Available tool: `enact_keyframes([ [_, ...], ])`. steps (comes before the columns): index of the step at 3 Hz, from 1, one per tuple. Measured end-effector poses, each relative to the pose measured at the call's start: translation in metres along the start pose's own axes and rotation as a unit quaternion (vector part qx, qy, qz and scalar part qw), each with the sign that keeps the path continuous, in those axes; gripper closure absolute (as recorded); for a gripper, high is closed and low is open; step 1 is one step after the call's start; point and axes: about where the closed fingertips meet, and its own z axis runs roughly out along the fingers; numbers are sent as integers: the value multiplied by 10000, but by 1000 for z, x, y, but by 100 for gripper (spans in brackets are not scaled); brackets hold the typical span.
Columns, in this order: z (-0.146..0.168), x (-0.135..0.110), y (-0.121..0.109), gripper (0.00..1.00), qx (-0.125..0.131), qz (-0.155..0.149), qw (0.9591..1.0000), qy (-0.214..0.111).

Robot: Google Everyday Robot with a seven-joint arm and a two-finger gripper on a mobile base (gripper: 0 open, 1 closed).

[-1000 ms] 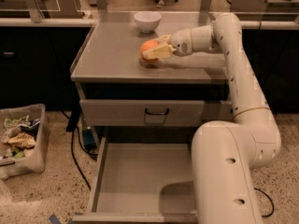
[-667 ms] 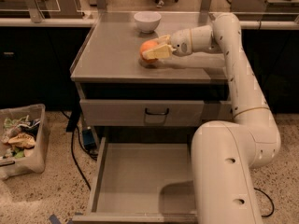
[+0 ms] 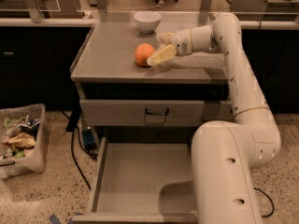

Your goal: Pick orange from middle drawer and place on counter

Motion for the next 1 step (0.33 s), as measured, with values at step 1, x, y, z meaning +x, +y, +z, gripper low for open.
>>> enact_keyframes([
  [1,0,0,0,0,0,0,10000,0],
])
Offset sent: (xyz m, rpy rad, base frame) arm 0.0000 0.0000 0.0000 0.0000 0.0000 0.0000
